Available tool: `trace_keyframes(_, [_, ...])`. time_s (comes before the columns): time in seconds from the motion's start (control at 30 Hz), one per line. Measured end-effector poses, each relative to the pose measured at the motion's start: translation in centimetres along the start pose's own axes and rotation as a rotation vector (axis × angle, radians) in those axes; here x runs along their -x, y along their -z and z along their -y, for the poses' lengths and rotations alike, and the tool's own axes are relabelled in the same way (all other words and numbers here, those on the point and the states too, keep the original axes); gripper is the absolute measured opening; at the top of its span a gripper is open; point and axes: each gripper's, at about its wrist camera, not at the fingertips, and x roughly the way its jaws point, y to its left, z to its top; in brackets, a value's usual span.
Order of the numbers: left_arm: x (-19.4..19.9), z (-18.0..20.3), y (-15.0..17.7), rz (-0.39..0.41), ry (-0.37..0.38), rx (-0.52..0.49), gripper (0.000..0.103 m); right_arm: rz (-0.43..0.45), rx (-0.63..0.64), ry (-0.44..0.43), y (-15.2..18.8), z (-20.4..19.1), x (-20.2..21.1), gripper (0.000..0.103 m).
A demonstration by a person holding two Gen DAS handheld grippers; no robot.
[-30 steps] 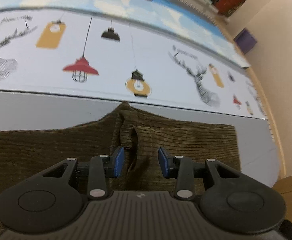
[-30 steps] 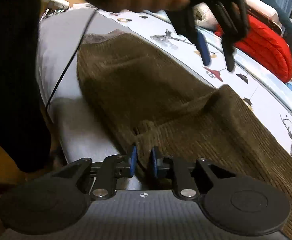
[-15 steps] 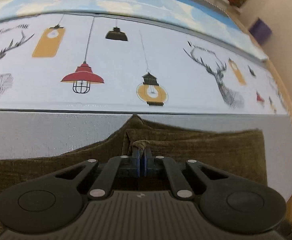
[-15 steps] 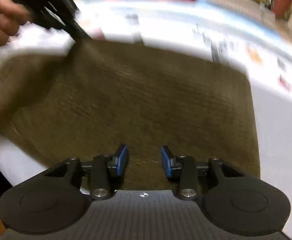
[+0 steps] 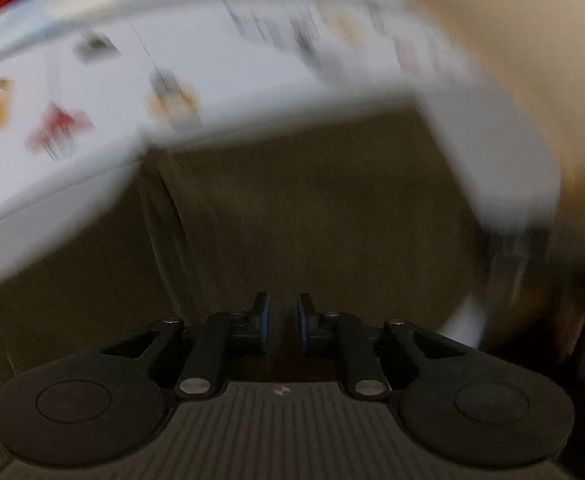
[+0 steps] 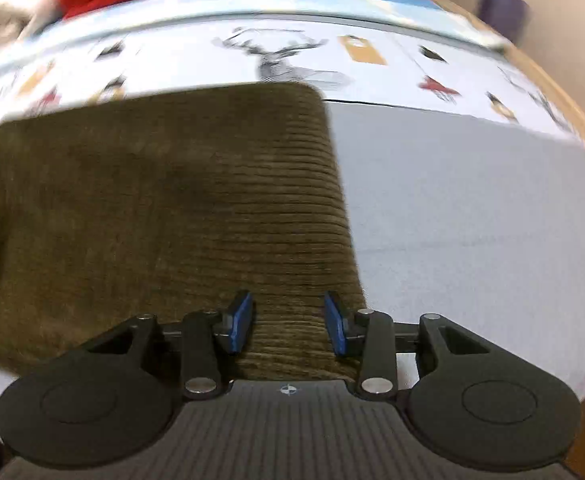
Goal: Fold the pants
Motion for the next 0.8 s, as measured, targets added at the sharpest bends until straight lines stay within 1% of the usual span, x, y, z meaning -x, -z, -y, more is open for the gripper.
trace_keyframes(0.03, [-1.2, 0.8, 1.3, -0.080, -0.032, -0.065, 0.015, 0.012, -0.011, 0.015, -0.2, -0.1, 0.3, 0.040])
trace_keyframes(0.07, [-1.5, 1.7, 2.5, -0.086, -0.064, -0.151, 0.015, 0.035, -0.003, 0.047, -0.2, -0.1, 0.8, 0.040])
trace_keyframes(0.1, [-0.8, 2.5, 3.0, -0.053, -0.082, -0.211, 0.015, 0.040, 0.015, 0.079, -0.1, 0.1, 0.6, 0.040])
trace_keyframes(0.13, [0.0, 2.5, 3.2, -0.029, -0.071, -0.199, 0.015, 0.015, 0.020, 0.121, 0.0, 0.7, -0.1, 0.042])
trace_keyframes(0.17, [0.7, 2.0, 3.4, -0.013, -0.043, -0.146, 0.015, -0.016, -0.015, 0.140, 0.1, 1.4, -1.1, 0.053])
trace_keyframes(0.2, [0.9, 1.5, 3.7, -0.005, -0.024, -0.108, 0.015, -0.028, -0.105, 0.123, 0.2, 2.6, -1.4, 0.057])
trace_keyframes(0.23, [0.6, 1.2, 4.2, -0.023, -0.035, -0.103, 0.015, -0.040, -0.167, 0.105, 0.1, 3.3, -1.5, 0.057])
trace_keyframes(0.27, [-0.1, 1.3, 4.9, -0.058, -0.076, -0.134, 0.015, -0.045, -0.195, 0.096, -0.1, 3.7, -1.4, 0.057])
trace_keyframes(0.3, [-0.7, 1.6, 5.4, -0.101, -0.120, -0.171, 0.016, -0.040, -0.172, 0.106, -0.3, 3.4, -1.1, 0.057])
trace_keyframes(0.33, [-0.8, 1.6, 5.8, -0.103, -0.145, -0.190, 0.018, -0.029, -0.131, 0.130, -0.3, 3.0, -0.7, 0.057])
trace_keyframes(0.37, [-0.3, 1.6, 5.8, -0.076, -0.157, -0.186, 0.021, -0.021, -0.104, 0.153, -0.5, 2.6, -0.3, 0.056])
trace_keyframes(0.4, [0.5, 1.4, 5.8, -0.039, -0.164, -0.167, 0.021, -0.007, -0.091, 0.158, -0.8, 2.5, 0.5, 0.055])
trace_keyframes(0.47, [2.1, 1.1, 5.9, 0.029, -0.167, -0.127, 0.022, 0.061, -0.102, 0.113, -1.3, 2.3, 3.2, 0.055])
trace_keyframes(0.53, [3.1, 1.1, 6.0, 0.072, -0.183, -0.110, 0.022, 0.141, -0.074, 0.054, -2.1, 1.8, 5.8, 0.057])
trace_keyframes(0.6, [3.6, 1.0, 6.4, 0.083, -0.205, -0.099, 0.022, 0.219, -0.015, -0.002, -2.8, 0.7, 8.3, 0.059])
trace_keyframes(0.67, [4.4, 1.1, 6.5, 0.089, -0.236, -0.094, 0.022, 0.273, 0.041, -0.054, -3.8, -0.1, 10.0, 0.060])
trace_keyframes(0.77, [4.5, 0.5, 7.2, 0.098, -0.263, -0.066, 0.022, 0.339, 0.122, -0.124, -5.0, -1.6, 12.3, 0.065])
trace_keyframes(0.8, [4.6, 0.4, 7.5, 0.101, -0.270, -0.056, 0.022, 0.358, 0.150, -0.152, -5.2, -2.2, 12.8, 0.065])
